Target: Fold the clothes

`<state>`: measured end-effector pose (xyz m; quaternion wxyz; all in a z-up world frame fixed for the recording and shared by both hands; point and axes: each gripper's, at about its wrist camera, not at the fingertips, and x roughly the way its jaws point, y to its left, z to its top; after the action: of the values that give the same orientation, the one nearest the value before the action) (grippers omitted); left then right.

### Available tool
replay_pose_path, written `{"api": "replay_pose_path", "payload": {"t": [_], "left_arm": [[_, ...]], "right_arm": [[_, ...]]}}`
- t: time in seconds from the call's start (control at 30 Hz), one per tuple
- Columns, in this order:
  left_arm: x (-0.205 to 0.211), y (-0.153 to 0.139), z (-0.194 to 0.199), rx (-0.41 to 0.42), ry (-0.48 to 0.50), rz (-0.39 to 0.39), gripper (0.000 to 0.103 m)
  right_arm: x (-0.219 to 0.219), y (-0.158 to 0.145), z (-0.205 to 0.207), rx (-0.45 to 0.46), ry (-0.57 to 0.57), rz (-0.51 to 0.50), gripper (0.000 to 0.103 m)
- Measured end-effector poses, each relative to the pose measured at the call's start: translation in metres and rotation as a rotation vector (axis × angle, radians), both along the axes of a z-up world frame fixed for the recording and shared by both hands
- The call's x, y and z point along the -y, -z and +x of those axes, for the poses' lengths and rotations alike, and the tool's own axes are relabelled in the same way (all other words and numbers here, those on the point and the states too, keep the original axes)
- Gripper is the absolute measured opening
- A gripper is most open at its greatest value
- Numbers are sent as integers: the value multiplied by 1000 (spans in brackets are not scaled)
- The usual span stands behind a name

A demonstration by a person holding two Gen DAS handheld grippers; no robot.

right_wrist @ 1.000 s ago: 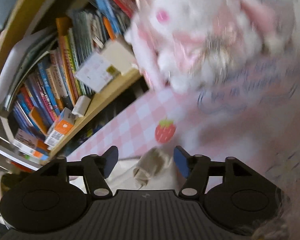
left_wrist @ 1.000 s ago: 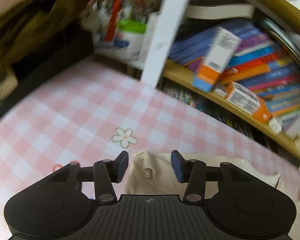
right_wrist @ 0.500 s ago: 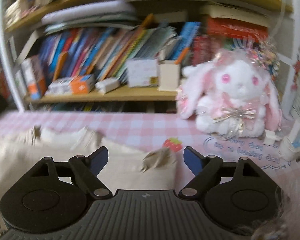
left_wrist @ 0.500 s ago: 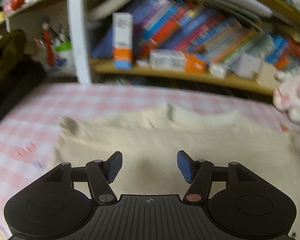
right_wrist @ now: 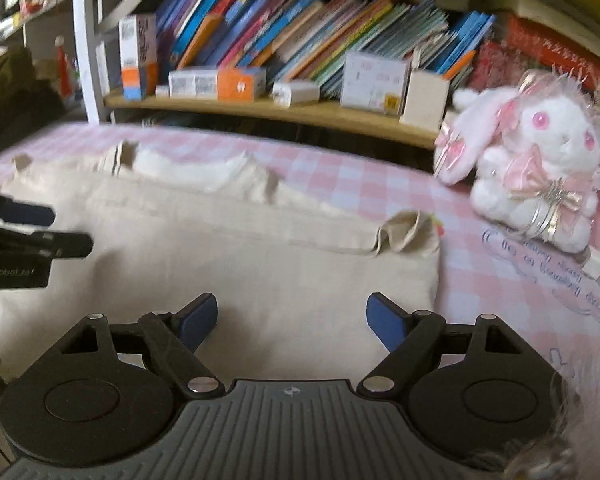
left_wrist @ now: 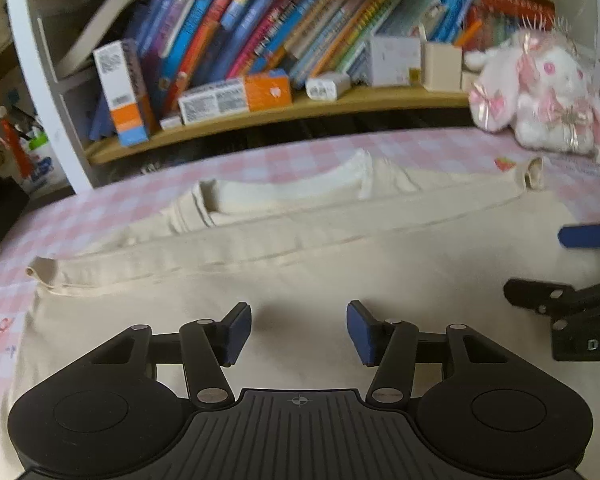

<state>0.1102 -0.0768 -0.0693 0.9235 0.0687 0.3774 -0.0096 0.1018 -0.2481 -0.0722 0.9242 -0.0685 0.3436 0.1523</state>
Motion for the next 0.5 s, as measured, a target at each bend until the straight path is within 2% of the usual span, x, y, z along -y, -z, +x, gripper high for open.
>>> {"api": "replay_pose_path", "payload": {"t": [0.3, 0.37, 0.4, 0.47, 0.5], "left_arm": [[-2, -1, 27, -14, -11, 1, 52], [-7, -3, 49, -33, -14, -12, 52], [-9, -4, 61, -43, -16, -18, 56], [-16, -12, 94, -52, -28, -23, 54], [-20, -19, 108, -33, -51, -14, 54]], "right_arm": [[7, 4, -1, -5, -35, 15, 83], [7, 4, -1, -1, -37, 19, 83], [7, 4, -1, 0, -37, 21, 83], [7, 5, -2, 2, -38, 23, 84], [7, 5, -2, 3, -39, 24, 84]]}}
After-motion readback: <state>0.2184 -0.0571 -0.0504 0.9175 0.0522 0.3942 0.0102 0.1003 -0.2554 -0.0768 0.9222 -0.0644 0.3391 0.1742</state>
